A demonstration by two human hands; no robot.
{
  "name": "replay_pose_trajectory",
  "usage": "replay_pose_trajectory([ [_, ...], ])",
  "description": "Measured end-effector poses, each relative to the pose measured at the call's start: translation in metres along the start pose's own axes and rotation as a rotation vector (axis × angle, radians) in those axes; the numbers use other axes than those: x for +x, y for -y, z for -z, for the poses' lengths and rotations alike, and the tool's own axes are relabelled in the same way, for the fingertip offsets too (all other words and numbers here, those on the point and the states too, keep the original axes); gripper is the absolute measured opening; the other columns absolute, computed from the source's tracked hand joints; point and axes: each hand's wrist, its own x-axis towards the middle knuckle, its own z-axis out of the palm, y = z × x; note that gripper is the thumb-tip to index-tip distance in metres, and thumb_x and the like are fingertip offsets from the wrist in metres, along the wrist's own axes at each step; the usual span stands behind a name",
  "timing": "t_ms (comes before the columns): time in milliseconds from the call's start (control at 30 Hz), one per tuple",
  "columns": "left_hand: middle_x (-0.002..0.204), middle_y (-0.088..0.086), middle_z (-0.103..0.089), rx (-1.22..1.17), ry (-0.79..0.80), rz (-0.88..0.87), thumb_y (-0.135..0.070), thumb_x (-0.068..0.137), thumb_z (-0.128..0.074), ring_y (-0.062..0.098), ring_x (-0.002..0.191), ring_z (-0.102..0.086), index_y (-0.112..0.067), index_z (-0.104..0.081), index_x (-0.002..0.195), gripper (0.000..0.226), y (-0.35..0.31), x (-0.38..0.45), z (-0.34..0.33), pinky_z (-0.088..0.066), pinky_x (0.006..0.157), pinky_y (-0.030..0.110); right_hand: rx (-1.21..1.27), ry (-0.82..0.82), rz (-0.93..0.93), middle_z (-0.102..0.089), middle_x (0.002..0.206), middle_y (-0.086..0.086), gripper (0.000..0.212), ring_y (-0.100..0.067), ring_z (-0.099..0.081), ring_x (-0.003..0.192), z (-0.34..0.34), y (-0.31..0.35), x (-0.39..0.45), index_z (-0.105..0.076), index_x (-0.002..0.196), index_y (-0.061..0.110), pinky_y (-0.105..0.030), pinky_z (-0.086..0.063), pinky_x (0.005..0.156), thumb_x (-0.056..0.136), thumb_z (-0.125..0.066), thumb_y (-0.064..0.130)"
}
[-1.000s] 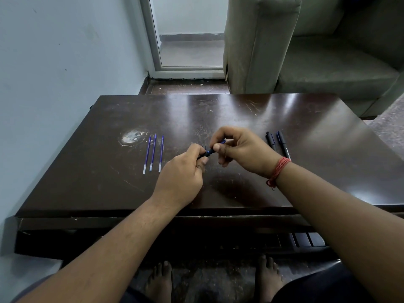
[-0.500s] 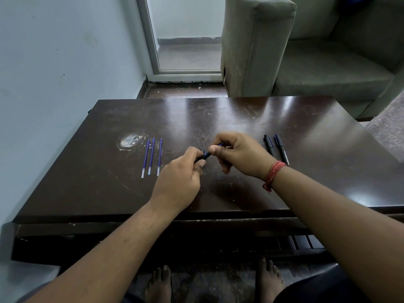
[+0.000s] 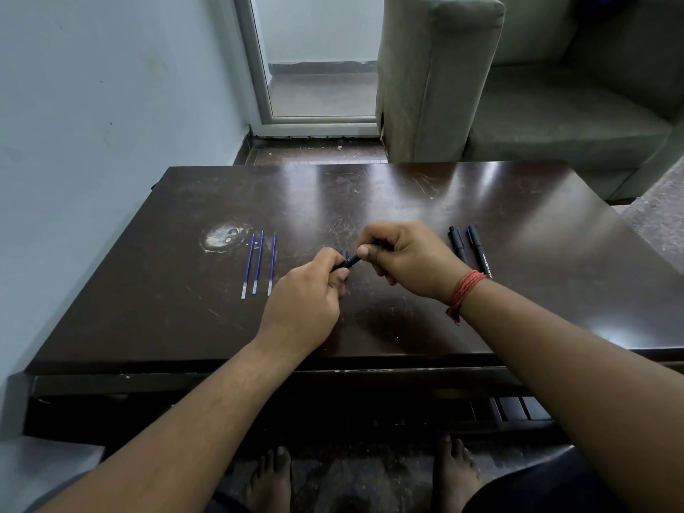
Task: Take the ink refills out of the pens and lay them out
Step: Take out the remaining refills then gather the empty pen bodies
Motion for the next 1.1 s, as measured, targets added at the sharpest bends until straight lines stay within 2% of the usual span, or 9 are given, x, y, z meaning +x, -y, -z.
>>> replay_pose_trajectory([
  [100, 0.067, -0.008, -0.061, 0.002, -0.034, 0.016, -0.020, 0.102, -0.049, 0.011, 0.059, -0.056, -0.021, -0.054, 0.090, 0.012, 0.000, 0.001, -0.001, -0.047, 0.052, 0.039, -0.052, -0.038, 0.014, -0.055, 0.055, 0.007, 0.027, 0.000, -0.050, 0.047, -0.003, 0.003, 0.002, -0.056, 0.072, 0.032, -0.012, -0.040, 0.049, 0.095, -0.061, 0.019],
  [233, 0.066, -0.007, -0.062, 0.016, -0.056, 0.028, -0.020, 0.101, -0.050, 0.015, 0.059, -0.058, -0.023, -0.051, 0.087, 0.014, 0.002, 0.001, 0.000, -0.050, 0.055, 0.046, -0.046, -0.054, -0.008, -0.058, 0.057, 0.001, 0.019, 0.000, -0.047, 0.047, -0.006, 0.005, 0.005, -0.062, 0.077, 0.014, -0.012, -0.038, 0.048, 0.095, -0.062, 0.019],
  [433, 0.073, -0.003, -0.065, -0.032, -0.069, 0.107, -0.023, 0.101, -0.048, 0.020, 0.066, -0.062, -0.024, -0.051, 0.092, 0.009, 0.004, 0.009, 0.007, -0.052, 0.062, 0.049, 0.293, -0.080, -0.125, -0.065, 0.079, -0.007, 0.012, -0.016, -0.065, 0.062, -0.013, 0.000, 0.012, -0.060, 0.105, 0.013, -0.030, -0.054, 0.057, 0.096, -0.060, 0.022],
  [533, 0.072, -0.005, -0.066, -0.063, -0.099, 0.186, -0.021, 0.101, -0.048, 0.016, 0.068, -0.061, -0.024, -0.050, 0.088, 0.013, 0.010, 0.012, 0.011, -0.052, 0.067, 0.047, -0.012, -0.067, -0.123, -0.058, 0.094, -0.001, 0.031, -0.015, -0.059, 0.078, -0.026, -0.014, 0.023, -0.055, 0.126, 0.023, -0.034, -0.051, 0.074, 0.097, -0.057, 0.032],
  [633, 0.071, -0.006, -0.065, -0.051, -0.099, 0.213, -0.021, 0.101, -0.048, 0.016, 0.068, -0.060, -0.024, -0.049, 0.086, 0.015, 0.014, 0.011, 0.013, -0.052, 0.069, 0.046, -0.446, 0.111, -0.042, -0.054, 0.113, -0.002, 0.038, -0.021, -0.052, 0.100, -0.039, -0.022, 0.021, -0.057, 0.128, 0.028, -0.035, -0.046, 0.091, 0.094, -0.056, 0.045],
  [733, 0.072, -0.006, -0.065, -0.035, -0.080, 0.211, -0.021, 0.102, -0.047, 0.015, 0.066, -0.059, -0.025, -0.049, 0.087, 0.016, 0.013, 0.012, 0.013, -0.052, 0.066, 0.046, -0.603, 0.142, 0.041, -0.051, 0.108, -0.002, 0.028, -0.024, -0.049, 0.101, -0.042, -0.025, 0.015, -0.059, 0.110, 0.024, -0.036, -0.047, 0.086, 0.092, -0.059, 0.045],
  [867, 0.074, -0.006, -0.065, 0.007, -0.051, 0.190, -0.023, 0.102, -0.047, 0.016, 0.065, -0.059, -0.024, -0.050, 0.090, 0.012, 0.012, 0.011, 0.014, -0.053, 0.063, 0.047, -0.626, 0.077, 0.025, -0.055, 0.097, -0.007, 0.012, -0.029, -0.055, 0.089, -0.027, -0.028, 0.014, -0.047, 0.093, 0.017, -0.037, -0.049, 0.072, 0.092, -0.059, 0.018],
  [967, 0.074, -0.006, -0.064, 0.022, -0.031, 0.184, -0.023, 0.103, -0.046, 0.015, 0.063, -0.059, -0.023, -0.051, 0.092, 0.012, 0.013, 0.011, 0.014, -0.053, 0.062, 0.047, -0.361, -0.031, -0.112, -0.058, 0.087, 0.001, 0.008, -0.020, -0.057, 0.078, -0.012, -0.028, 0.012, -0.051, 0.093, 0.017, -0.030, -0.044, 0.065, 0.092, -0.058, 0.014],
  [1100, 0.077, -0.004, -0.066, 0.043, -0.016, 0.192, -0.025, 0.103, -0.046, 0.019, 0.069, -0.061, -0.024, -0.050, 0.093, 0.011, 0.012, 0.011, 0.013, -0.054, 0.065, 0.047, 0.197, -0.184, -0.184, -0.068, 0.082, -0.006, 0.009, -0.019, -0.068, 0.069, 0.005, -0.019, 0.010, -0.062, 0.097, 0.016, -0.031, -0.059, 0.064, 0.097, -0.055, 0.011],
])
